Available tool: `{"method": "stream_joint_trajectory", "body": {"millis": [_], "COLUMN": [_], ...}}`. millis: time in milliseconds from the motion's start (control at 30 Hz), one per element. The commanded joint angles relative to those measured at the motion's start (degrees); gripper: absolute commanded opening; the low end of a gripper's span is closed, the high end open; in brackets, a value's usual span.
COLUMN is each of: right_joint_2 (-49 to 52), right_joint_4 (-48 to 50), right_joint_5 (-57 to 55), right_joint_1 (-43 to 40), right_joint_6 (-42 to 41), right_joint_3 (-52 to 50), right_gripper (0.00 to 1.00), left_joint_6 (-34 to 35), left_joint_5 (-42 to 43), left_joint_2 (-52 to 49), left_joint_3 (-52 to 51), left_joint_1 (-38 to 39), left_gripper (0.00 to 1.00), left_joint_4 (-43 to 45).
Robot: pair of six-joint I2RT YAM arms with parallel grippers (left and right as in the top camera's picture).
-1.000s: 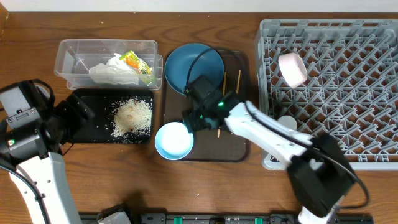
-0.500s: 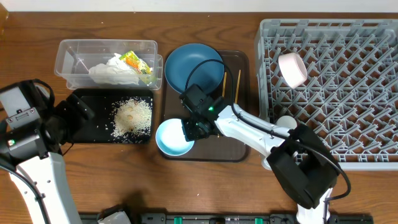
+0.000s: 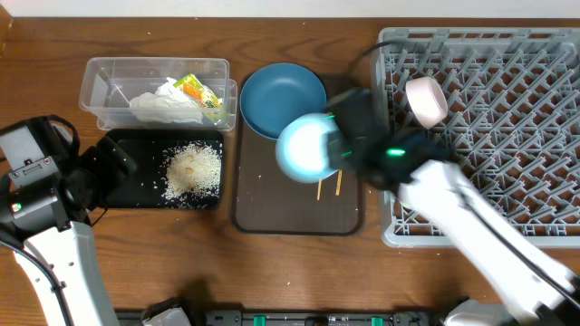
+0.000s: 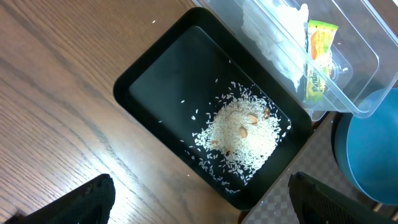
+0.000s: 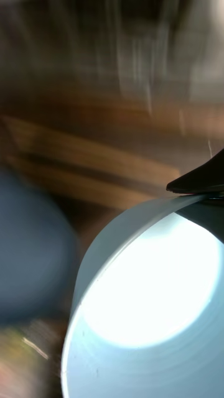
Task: Sort waste into correct bins and load items into the dishwasher rack
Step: 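Place the light-blue bowl into the dish rack with the right gripper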
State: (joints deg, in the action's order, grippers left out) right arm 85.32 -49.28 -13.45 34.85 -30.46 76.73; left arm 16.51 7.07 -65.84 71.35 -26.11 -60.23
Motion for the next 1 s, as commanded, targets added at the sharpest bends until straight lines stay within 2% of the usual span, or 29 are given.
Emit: {"method": "stream_joint_trajectory", "body": {"millis": [0,100,200,300,433,533,667,767,967], "right_joint_2": [-2.93,-3.06,-1.62,0.11,3.52,6.40,9.64,12.02,16.37], "right_joint_4": [-2.71,-5.70,-7.15,-6.51,-6.23,-5.53,-2.14,6.16,34.69], "right_joint_5": [-27.65,-43.85,-55.52,-59.06,-62.99,-69.26,-70.05,-70.10,-64.04], "right_joint_1": [-4.87,-9.70,-15.76,-20.68,-25.22,-27.45,-28.79,-29.09,-29.11], "right_joint_6": [0.50,0.50,0.55,2.99,11.58,16.31,23.26,30.71,53.53], "right_joint_3": [0.37,0.35,0.31,0.31,0.31,0.31,0.31,0.31,0.31], "right_gripper": [0.01,0.01,0.01,0.01,0.01,0.01,0.01,0.01,0.01], "left_joint_6": [-0.11,-0.11,-0.11,-0.11,-0.11,-0.11,-0.11,-0.11,-0.11], "left_joint_5": [-0.94,-0.94,-0.94,-0.94,-0.94,-0.92,-0.92,-0.94,-0.94], "left_joint_2": [-0.02,-0.02,-0.02,-0.02,-0.02,-0.02,-0.02,-0.02,-0.02], "left_joint_3": [0.87,0.87,0.87,0.87,0.87,0.87,0.87,0.87,0.87], "left_joint_1": [-0.22,-0.22,-0.22,-0.22,-0.22,-0.22,-0.22,-0.22,-0.22], "left_gripper": [0.92,0.92,0.92,0.92,0.92,0.92,0.92,0.92,0.92], "left_joint_4": [-0.17,-0.17,-0.17,-0.17,-0.17,-0.17,-0.17,-0.17,-0.17]}}
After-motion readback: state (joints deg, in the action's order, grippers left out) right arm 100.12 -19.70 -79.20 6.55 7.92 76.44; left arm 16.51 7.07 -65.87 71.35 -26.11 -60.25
